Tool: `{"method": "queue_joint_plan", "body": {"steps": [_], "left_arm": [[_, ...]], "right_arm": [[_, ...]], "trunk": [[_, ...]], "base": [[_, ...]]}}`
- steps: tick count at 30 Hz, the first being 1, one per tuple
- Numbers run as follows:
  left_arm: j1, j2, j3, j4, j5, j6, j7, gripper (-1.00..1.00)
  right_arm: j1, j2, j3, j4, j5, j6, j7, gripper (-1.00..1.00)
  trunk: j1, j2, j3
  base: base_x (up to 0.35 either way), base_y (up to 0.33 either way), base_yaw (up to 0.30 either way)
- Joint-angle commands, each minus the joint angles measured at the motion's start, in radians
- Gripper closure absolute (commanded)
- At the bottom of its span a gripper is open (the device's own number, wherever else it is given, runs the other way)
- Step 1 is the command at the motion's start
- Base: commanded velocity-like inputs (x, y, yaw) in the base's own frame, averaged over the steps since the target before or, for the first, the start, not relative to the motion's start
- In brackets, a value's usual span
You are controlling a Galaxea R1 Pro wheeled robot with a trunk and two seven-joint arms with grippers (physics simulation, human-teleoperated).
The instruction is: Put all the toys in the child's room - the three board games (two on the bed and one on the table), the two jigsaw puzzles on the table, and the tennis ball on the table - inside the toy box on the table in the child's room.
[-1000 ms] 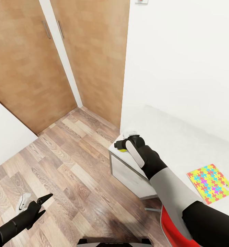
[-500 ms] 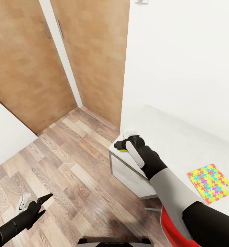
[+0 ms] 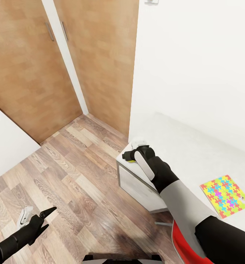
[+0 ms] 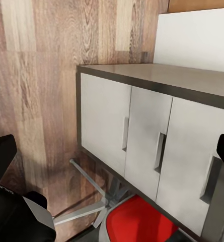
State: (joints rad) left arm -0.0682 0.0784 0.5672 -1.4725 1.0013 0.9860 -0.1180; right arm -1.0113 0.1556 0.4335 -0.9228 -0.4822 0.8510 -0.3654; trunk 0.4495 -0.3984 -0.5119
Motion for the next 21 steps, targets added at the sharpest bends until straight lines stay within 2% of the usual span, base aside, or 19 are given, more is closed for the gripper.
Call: {"method": "queue_joint_plan", "body": {"steps": [1,21], "left_arm": [[-0.001,0.000,0.002,0.000,-0.010,0.005,-0.010,-1.00],[-0.001,0.000,0.002,0.000,-0.008,0.005,-0.011,-1.00]], "right_arm": [[-0.001,0.000,0.002,-0.001,-0.010,0.002,-0.010,-1.00],[-0.001,0.000,0.002,-0.001,-0.011,0.003,-0.011,-1.00]], "trunk": [[0.001,-0.002,-0.001],[0.001,-0.002,-0.001]], "base": [[0.000,0.000,0.000],[0.000,0.000,0.000]]}}
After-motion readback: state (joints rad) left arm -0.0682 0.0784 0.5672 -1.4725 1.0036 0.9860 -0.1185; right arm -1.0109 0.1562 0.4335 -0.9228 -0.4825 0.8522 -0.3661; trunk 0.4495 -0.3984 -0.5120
